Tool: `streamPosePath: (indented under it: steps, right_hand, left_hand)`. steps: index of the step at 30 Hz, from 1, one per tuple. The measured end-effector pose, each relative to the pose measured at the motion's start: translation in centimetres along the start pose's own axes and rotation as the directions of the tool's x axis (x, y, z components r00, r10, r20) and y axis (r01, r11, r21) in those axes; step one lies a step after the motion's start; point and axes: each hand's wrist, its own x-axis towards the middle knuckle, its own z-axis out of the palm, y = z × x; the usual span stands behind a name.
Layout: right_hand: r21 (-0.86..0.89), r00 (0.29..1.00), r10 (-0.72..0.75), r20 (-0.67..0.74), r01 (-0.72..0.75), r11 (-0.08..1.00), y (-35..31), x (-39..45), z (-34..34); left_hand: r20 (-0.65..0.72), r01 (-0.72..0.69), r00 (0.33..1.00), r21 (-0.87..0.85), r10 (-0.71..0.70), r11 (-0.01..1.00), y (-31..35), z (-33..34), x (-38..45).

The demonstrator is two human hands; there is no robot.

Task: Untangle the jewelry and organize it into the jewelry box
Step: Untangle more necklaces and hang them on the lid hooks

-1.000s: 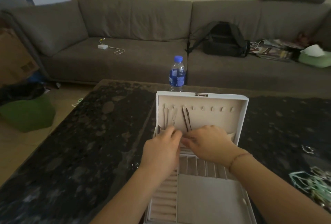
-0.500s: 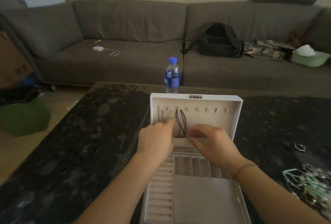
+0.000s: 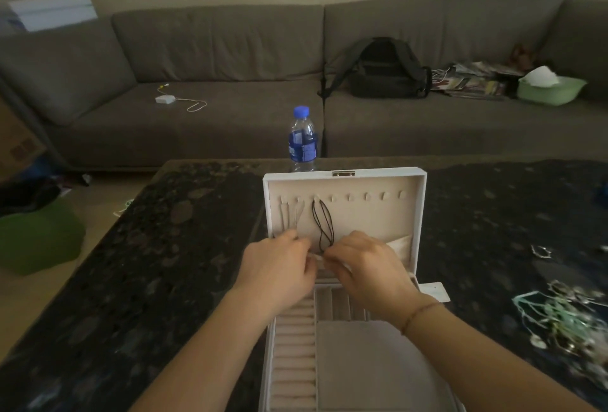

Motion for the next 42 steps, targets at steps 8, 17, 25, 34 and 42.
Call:
streamPosePath:
  steps: [8,17,25,34,42]
  right_hand:
    - [-0.039,0.969,0.191,-0.154,-0.199,0.979,-0.5,1.2,0.8]
    - [-0.149,0.915,0.238,-0.327,-0.299,0.943,-0.3,-2.5,-4.4]
    - [0.124,0.555,0.584,-0.592,-0.654,0.746,4.9,-17.9,-18.6]
    - [-0.146,0.713,0.636,0.295,-0.624,0.768,5.5,-26.2,-17.0]
    - [-0.083,0.801,0.491,0.344,-0.494,0.865,3.2,-26.8,-15.3]
  left_hand:
    - [-0.227,0.063,0.97,-0.125,-0.091,0.99,-0.4,1.7,-0.5]
    - [-0.311,0.134,0.94,-0.033,-0.138,0.99,0.1,2.4,-1.1]
    - [-0.293,0.35,0.859,-0.264,-0.421,0.899,2.4,0.8,-0.7]
    - [-0.331,-0.476,0.86,-0.243,0.389,0.845,19.6,4.4,-10.0]
    - [-0.172,-0.307,0.951,-0.456,0.256,0.835,25.3,6.0,-13.8]
